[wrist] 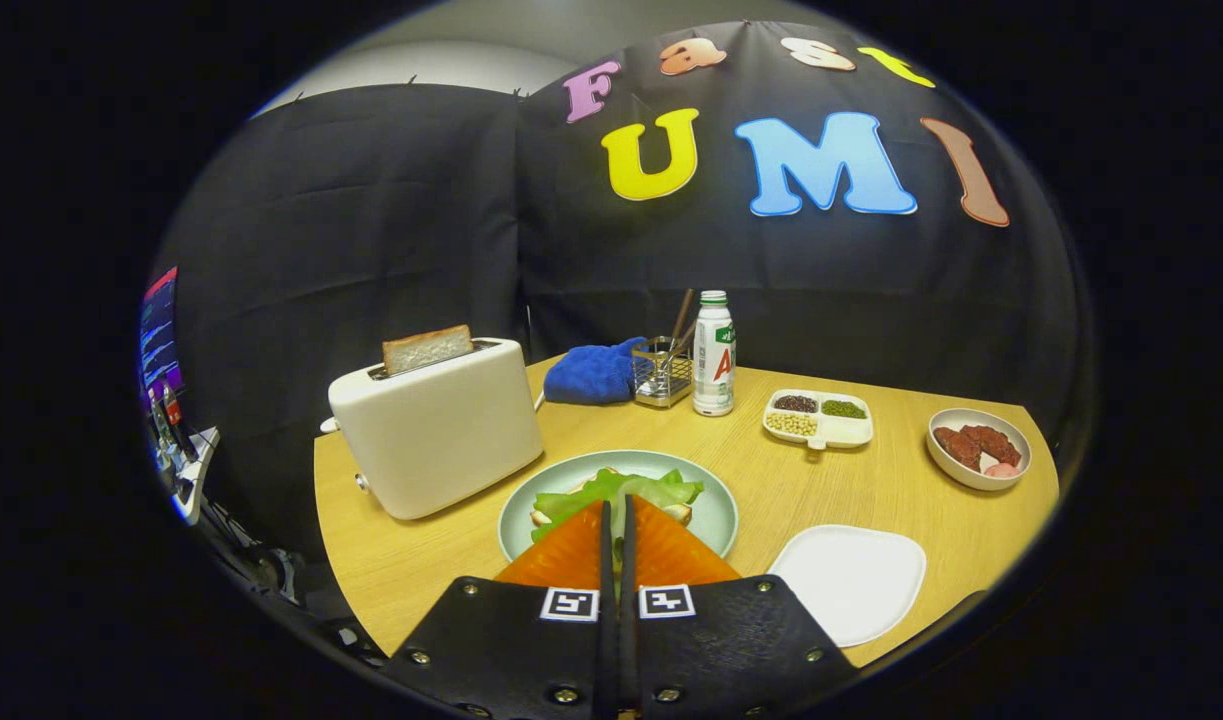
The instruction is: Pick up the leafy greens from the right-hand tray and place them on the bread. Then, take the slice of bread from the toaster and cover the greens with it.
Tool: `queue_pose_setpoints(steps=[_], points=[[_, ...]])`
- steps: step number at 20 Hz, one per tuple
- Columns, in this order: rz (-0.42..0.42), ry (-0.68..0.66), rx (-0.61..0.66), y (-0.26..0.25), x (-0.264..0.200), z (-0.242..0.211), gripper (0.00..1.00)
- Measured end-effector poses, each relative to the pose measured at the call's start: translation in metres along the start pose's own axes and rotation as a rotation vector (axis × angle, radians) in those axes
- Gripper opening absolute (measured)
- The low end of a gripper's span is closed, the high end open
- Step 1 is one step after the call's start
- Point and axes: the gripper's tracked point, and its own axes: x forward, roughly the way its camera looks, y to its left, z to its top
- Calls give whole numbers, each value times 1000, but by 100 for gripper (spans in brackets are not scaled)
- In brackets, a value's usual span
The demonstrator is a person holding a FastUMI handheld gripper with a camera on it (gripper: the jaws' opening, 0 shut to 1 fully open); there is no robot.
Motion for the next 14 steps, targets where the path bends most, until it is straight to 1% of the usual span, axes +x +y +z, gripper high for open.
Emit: queue_pose_setpoints(steps=[4, 8, 11, 12, 13, 14], points=[[16, 6, 27, 7, 24, 1, 1], [20, 23, 13, 10, 46, -7, 1], [-17, 37, -13, 2, 54, -18, 1], [-10, 43, -5, 4, 57, -23, 1], [17, 51, 3, 9, 57, -26, 3], [9, 54, 2, 7, 55, -26, 13]])
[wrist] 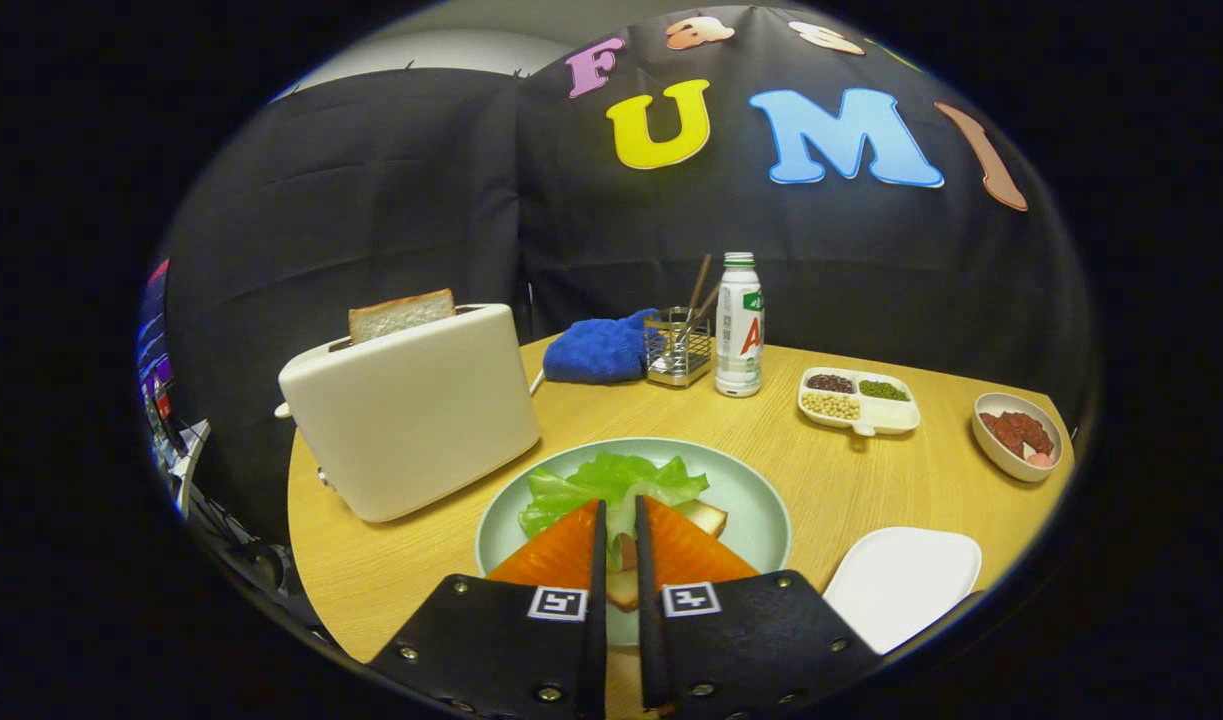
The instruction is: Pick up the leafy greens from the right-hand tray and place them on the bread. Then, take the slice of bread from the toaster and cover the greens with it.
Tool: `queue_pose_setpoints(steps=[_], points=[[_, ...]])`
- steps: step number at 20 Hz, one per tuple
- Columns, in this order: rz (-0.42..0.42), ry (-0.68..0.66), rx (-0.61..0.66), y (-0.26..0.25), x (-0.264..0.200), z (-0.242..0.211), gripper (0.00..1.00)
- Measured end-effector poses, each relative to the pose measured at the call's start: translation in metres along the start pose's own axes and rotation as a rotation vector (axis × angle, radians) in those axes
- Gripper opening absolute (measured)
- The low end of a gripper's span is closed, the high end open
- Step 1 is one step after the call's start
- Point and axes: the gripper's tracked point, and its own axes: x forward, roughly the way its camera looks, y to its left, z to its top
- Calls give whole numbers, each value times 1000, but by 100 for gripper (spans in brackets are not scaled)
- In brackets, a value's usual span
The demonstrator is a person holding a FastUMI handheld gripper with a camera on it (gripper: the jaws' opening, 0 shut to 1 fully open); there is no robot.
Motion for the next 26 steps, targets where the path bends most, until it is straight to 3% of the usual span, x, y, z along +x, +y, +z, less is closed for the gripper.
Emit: queue_pose_setpoints(steps=[2, 7, 8, 11, 15, 18, 20, 23, 26], points=[[-26, -2, -21, -5, -1, -3, 31], [-90, -14, -42, -14, -12, -3, 38], [-107, -25, -39, -15, -16, 0, 45], [-170, -98, -32, -16, -32, 20, 47], [-372, -177, -18, -28, -60, 47, 47], [-439, -195, 43, -21, -71, 55, 47], [-416, -193, 50, -8, -72, 60, 47], [-309, -204, 76, 24, -69, 67, 47], [-321, -239, 64, 34, -73, 79, 47]])
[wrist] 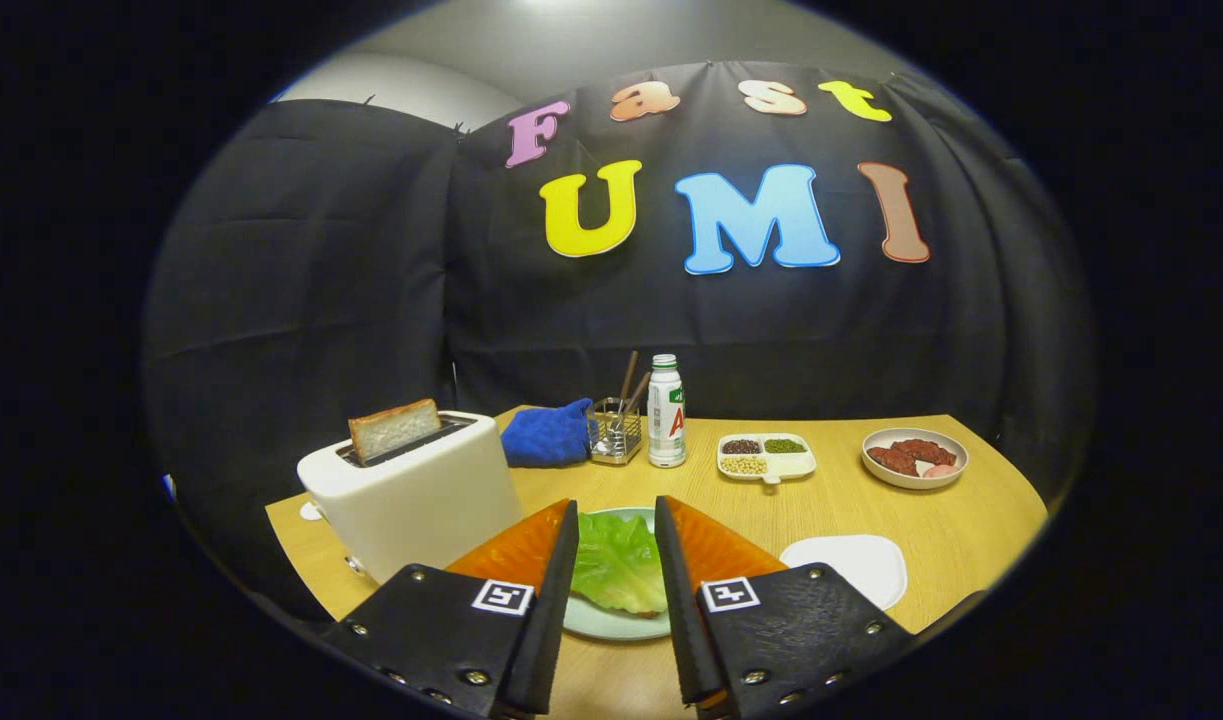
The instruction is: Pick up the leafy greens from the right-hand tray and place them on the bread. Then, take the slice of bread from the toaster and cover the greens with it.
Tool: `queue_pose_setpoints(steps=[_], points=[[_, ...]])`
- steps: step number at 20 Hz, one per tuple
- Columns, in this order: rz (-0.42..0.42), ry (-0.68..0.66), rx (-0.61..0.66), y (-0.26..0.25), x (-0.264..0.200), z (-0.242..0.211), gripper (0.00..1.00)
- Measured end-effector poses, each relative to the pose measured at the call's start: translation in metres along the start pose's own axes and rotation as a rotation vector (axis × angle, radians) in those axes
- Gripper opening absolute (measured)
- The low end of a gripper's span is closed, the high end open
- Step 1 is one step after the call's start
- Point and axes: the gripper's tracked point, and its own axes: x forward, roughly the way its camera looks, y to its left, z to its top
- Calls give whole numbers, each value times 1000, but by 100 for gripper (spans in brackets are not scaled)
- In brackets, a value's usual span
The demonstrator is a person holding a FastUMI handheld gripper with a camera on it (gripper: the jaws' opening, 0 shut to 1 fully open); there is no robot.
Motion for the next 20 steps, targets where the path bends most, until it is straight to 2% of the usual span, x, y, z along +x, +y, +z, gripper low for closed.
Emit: queue_pose_setpoints(steps=[9, 14, 20], points=[[21, 2, 3, 68, 5, 3, 47], [88, 36, -26, 110, 17, -5, 47], [143, -6, -37, 163, 30, 13, 47]])
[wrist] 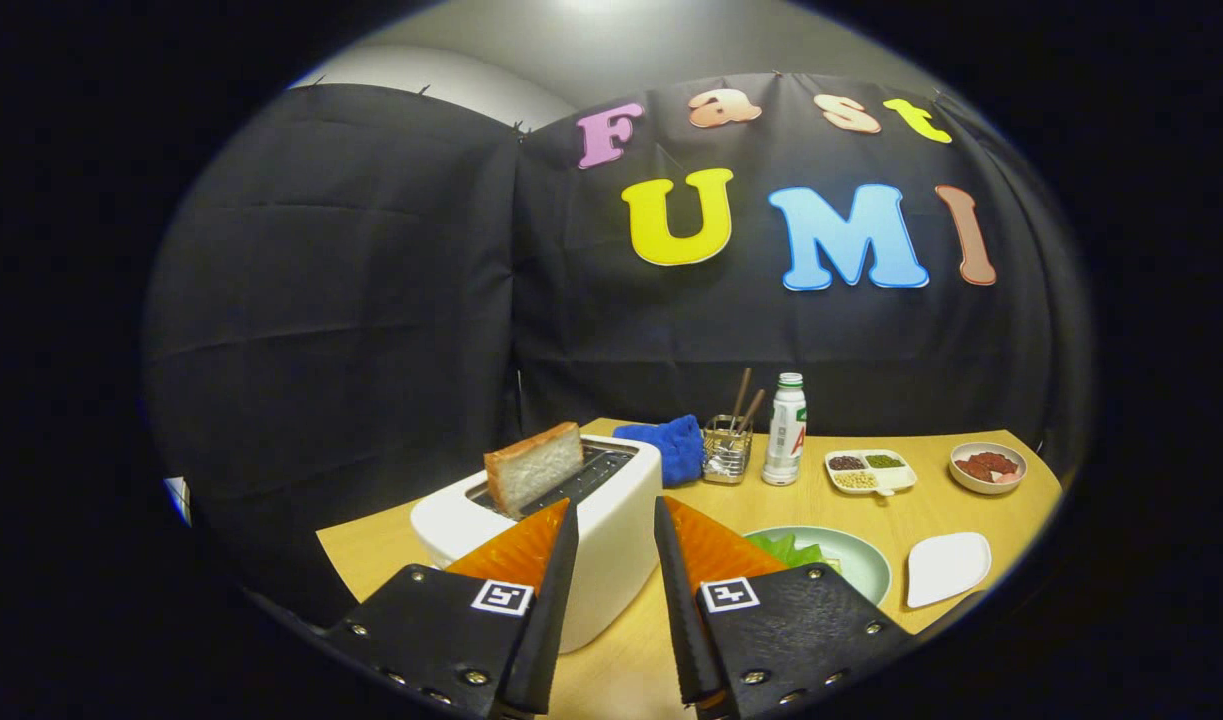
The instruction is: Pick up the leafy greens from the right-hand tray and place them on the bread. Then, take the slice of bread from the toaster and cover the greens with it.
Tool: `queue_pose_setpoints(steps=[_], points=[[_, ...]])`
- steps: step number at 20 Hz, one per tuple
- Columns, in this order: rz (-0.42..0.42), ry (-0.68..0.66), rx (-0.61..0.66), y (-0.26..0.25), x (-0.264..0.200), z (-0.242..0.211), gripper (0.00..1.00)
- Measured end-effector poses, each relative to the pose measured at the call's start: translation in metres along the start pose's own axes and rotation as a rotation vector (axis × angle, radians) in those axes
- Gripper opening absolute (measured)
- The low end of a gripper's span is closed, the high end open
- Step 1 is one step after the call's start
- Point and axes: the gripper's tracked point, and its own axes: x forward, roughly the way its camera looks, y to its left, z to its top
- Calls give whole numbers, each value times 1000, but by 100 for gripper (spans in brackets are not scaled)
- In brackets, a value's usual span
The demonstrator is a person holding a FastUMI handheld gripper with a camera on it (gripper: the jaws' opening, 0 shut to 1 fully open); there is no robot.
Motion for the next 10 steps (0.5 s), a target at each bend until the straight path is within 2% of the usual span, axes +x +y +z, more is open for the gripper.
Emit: queue_pose_setpoints(steps=[4, 10], points=[[52, 6, -12, 38, 10, 3, 47], [1, 22, -17, 66, 36, 6, 47]])
